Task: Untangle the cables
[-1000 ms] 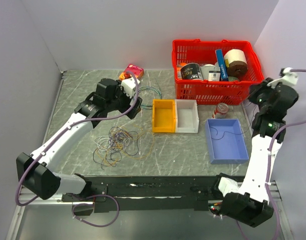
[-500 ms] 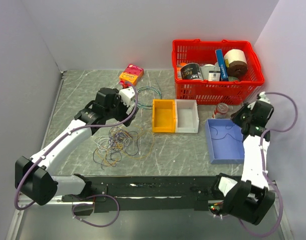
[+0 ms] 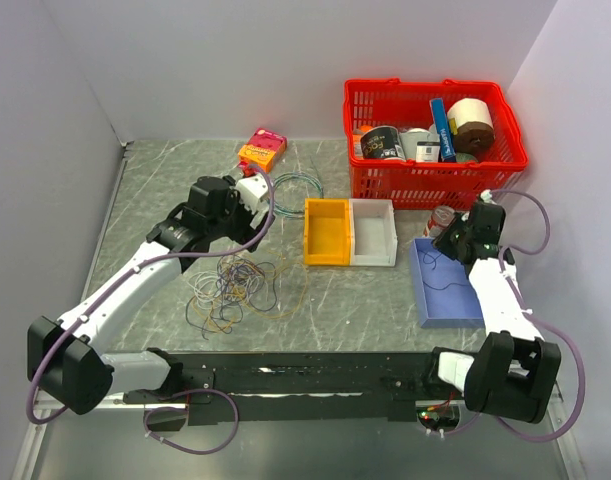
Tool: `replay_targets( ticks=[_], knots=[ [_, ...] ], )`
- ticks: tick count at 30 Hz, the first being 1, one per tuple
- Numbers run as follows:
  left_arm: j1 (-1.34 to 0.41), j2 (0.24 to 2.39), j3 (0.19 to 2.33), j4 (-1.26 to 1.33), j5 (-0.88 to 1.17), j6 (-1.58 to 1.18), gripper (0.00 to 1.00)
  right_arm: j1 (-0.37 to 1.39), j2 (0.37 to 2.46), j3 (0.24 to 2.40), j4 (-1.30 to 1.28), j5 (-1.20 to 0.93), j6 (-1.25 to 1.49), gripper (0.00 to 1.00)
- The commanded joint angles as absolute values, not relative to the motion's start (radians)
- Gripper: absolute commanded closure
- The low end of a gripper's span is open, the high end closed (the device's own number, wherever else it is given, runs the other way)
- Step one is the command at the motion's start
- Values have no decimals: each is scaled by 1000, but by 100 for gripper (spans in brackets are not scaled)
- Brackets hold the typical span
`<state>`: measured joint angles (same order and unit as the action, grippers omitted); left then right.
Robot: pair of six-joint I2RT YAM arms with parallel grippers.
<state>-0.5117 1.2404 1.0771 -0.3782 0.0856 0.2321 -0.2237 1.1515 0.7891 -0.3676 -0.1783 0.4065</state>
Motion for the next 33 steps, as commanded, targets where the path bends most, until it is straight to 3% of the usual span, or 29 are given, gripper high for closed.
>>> replay_targets(
  ticks=[1,6,7,8,9,11,14,17,25,29,33],
  knots=[
    [-509,1212,1068,-348,69,255,4,-250,1129,753,-304,-107,462,100],
    [-509,1221,1069,-348,74,244,4,-293,1146,735,-322,-92,472,100],
    [-509,1223,1071,-350,74,242,4,-304,1138,729,-330,-84,480,93],
    [-509,1224,1071,-351,77,242,4,-305,1131,726,-331,-60,482,64],
    [-509,1223,1069,-353,77,242,4,-307,1121,723,-331,-49,483,47],
    [-509,1227,1068,-354,77,244,4,-307,1092,724,-337,-40,474,22],
    [-509,1230,1065,-365,80,248,4,-304,1063,758,-360,-34,443,1],
    [-508,1235,1062,-386,78,252,4,-293,1026,805,-376,-34,411,0],
    [-428,1238,1028,-515,167,316,4,-52,963,912,-350,5,226,0],
    [-394,1232,997,-600,204,367,4,-5,992,971,-377,-191,149,0],
    [-318,1223,997,-707,281,432,2,179,977,966,-322,-334,51,0]
  ],
)
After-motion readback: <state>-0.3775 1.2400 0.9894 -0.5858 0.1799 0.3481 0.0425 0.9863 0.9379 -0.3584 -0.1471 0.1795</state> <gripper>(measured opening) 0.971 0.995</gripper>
